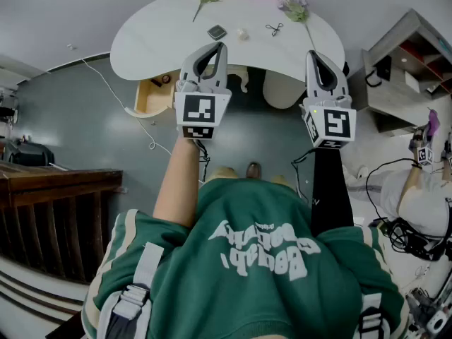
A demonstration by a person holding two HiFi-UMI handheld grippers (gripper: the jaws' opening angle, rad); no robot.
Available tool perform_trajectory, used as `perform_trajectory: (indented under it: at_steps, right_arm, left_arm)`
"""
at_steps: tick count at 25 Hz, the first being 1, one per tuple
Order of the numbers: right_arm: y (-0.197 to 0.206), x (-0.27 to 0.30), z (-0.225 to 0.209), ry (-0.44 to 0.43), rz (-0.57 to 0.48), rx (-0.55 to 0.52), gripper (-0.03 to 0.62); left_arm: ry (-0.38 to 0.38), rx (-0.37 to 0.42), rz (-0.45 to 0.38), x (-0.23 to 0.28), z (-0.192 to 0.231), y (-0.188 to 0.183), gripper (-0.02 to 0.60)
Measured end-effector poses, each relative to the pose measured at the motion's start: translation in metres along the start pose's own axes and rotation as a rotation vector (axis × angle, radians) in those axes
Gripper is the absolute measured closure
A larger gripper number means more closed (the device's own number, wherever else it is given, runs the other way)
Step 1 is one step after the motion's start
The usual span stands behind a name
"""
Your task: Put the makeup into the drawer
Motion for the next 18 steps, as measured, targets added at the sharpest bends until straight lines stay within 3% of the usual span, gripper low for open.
perform_trajectory:
  at_steps: [18]
  right_arm:
    - [0.013, 0.01, 0.004, 0.002, 0.003, -0.011, 0.585]
  left_arm:
    - [0.004, 0.001, 0.049, 0.001, 0.01, 0.012, 0.566]
Point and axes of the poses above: the fingertips, and each gripper's own axes: x forward along the fingers, z to its left, y out of its underside, the point moved 3 cm from there along -x, backward along the fingers, and after that the axes turned 3 degrees about -x, right-handed, at the moved point
